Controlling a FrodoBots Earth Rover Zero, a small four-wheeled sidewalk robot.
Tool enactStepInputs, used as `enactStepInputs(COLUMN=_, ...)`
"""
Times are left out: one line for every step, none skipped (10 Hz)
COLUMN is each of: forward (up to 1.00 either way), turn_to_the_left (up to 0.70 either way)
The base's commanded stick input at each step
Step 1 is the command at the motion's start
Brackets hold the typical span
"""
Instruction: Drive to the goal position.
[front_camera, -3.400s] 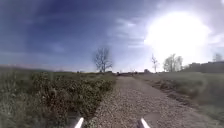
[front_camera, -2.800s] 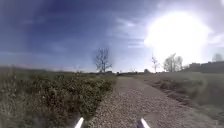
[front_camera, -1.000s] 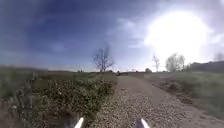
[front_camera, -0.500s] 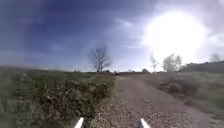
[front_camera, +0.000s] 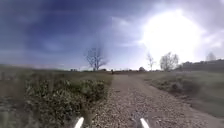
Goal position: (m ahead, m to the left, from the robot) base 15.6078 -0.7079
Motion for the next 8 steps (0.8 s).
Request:
enactStepInputs(forward=0.39, turn_to_the_left=0.00)
enactStepInputs(forward=0.39, turn_to_the_left=0.00)
enactStepInputs(forward=0.39, turn_to_the_left=0.00)
enactStepInputs(forward=0.39, turn_to_the_left=0.00)
enactStepInputs(forward=0.39, turn_to_the_left=-0.53)
enactStepInputs(forward=0.39, turn_to_the_left=-0.79)
enactStepInputs(forward=0.39, turn_to_the_left=-0.79)
enactStepInputs(forward=0.39, turn_to_the_left=-0.43)
